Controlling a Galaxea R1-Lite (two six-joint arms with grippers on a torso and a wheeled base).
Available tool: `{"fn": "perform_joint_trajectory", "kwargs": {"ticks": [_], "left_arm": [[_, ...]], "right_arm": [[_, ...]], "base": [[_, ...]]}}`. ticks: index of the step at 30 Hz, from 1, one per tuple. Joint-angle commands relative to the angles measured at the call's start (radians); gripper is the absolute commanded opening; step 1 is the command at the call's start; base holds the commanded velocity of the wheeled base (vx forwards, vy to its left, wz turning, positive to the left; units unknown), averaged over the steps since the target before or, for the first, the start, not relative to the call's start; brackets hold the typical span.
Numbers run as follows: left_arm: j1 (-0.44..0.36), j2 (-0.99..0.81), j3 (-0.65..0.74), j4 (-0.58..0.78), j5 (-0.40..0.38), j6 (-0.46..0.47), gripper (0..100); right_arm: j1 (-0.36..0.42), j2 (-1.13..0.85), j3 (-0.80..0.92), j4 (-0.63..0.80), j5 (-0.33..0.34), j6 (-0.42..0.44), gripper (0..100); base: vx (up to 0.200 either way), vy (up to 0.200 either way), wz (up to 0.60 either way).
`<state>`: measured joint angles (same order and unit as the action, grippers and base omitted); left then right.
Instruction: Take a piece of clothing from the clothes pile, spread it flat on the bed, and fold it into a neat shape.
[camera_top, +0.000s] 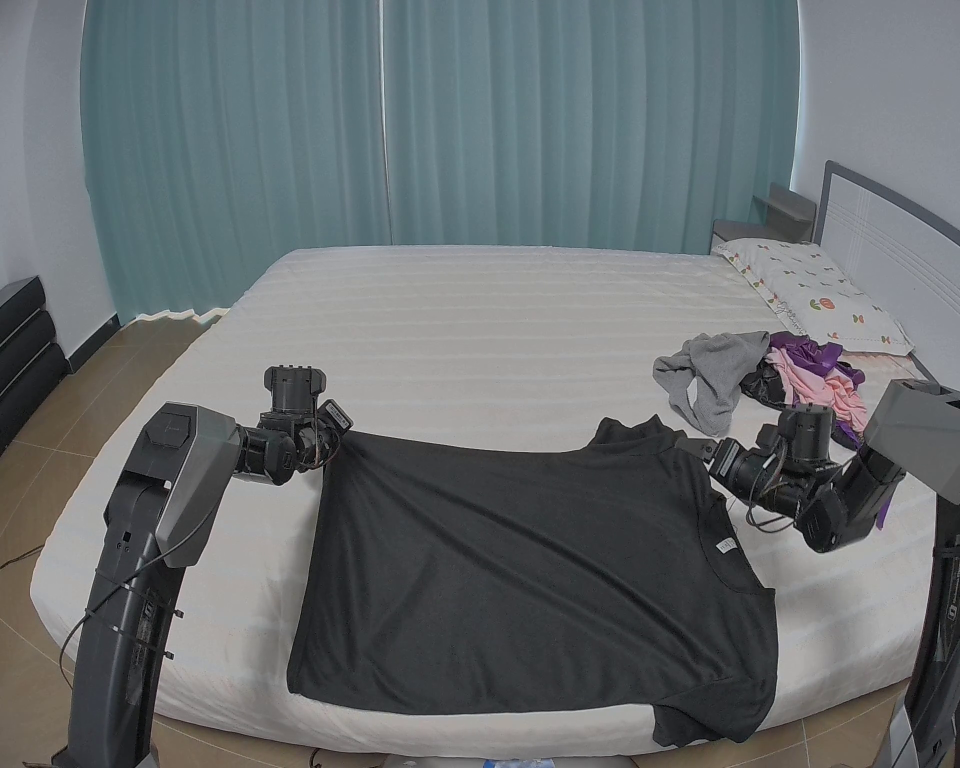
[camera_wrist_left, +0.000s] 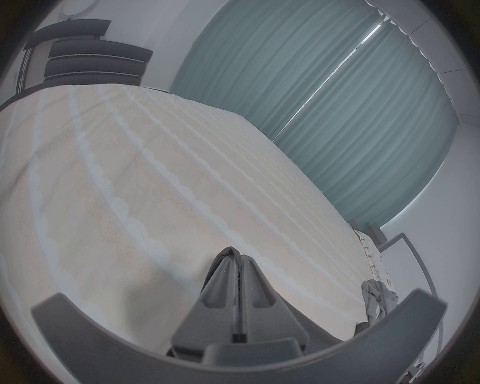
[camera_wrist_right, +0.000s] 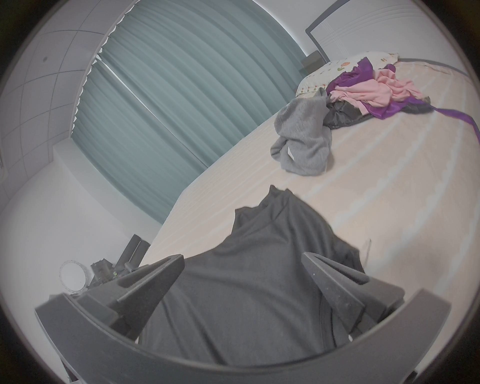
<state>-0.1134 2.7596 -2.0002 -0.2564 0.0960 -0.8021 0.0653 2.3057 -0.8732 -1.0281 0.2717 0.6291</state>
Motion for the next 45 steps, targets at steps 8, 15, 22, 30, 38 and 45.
{"fn": "perform_joint_trajectory", "kwargs": {"ticks": [8,15,22,30,38,45], "left_arm": [[0.003,-0.006,0.000,0.000,0.048,0.021,0],[0.003,-0.006,0.000,0.005,0.048,0.021,0],[0.000,-0.006,0.009,0.006,0.048,0.018,0],[0.001,-0.005,0.014,0.006,0.048,0.015,0],[0.001,0.000,0.014,0.006,0.048,0.015,0],[0.001,0.000,0.014,0.008,0.050,0.015,0]], "right_arm": [[-0.041,0.281,-0.579,0.370,-0.043,-0.085,100],[-0.032,0.339,-0.679,0.418,-0.049,-0.092,100],[-0.039,0.414,-0.810,0.450,-0.051,-0.092,100],[-0.055,0.474,-0.942,0.516,-0.052,-0.091,100],[-0.055,0.492,-0.954,0.517,-0.051,-0.091,0],[-0.055,0.495,-0.958,0.511,-0.051,-0.088,0]], "base": [[0.000,0.000,0.00],[0.000,0.000,0.00],[0.000,0.000,0.00],[0.000,0.000,0.00],[0.000,0.000,0.00],[0.000,0.000,0.00]]}}
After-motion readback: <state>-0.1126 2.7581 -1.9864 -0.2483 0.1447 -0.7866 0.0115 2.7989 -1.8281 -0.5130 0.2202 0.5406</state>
